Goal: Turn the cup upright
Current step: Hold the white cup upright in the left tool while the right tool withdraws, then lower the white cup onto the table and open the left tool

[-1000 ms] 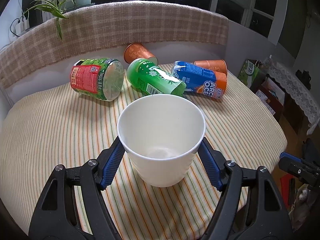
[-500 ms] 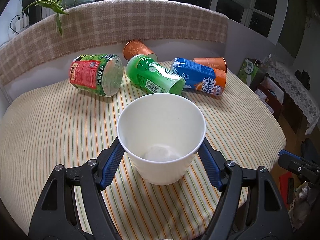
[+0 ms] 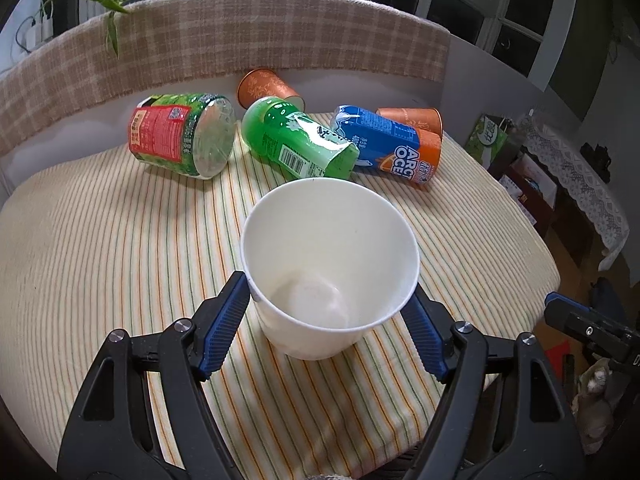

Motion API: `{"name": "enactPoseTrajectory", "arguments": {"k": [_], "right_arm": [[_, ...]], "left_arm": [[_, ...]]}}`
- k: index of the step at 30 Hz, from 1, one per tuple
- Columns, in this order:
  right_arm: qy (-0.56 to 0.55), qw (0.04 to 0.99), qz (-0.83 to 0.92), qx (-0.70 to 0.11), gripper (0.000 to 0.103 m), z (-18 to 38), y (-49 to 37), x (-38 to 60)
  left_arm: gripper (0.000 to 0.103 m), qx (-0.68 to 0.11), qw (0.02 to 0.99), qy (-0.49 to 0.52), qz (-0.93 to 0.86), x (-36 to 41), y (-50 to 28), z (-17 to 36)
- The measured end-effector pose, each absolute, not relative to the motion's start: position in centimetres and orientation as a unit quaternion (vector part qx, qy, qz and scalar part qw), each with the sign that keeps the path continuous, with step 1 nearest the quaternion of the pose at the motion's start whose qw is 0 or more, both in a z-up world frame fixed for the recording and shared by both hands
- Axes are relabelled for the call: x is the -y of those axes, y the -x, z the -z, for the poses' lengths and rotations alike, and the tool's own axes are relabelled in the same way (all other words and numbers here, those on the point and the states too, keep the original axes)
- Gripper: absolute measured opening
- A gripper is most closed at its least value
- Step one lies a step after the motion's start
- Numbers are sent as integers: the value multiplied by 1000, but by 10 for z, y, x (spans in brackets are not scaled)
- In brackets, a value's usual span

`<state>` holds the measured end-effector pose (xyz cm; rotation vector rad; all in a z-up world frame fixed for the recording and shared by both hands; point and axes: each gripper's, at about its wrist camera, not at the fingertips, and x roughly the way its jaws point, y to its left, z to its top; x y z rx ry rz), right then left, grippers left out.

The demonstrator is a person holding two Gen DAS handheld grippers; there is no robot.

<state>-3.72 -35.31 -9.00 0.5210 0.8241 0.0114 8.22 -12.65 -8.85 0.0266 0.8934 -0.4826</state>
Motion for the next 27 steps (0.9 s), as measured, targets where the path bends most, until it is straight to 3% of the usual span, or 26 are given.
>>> {"name": "enactPoseTrajectory", "arguments": {"k": [7, 11, 27], "right_arm": [[-248, 884, -8, -396, 78, 89, 37, 352], [-247, 884, -8, -397, 78, 89, 37, 351], [-223, 895, -21, -386, 78, 78, 30, 332]], "left_arm": [[81, -439, 866, 0, 240, 123, -81, 91], [88, -443, 863, 5, 241, 120, -81, 93], [88, -439, 875, 9, 206, 76, -55, 96]]}}
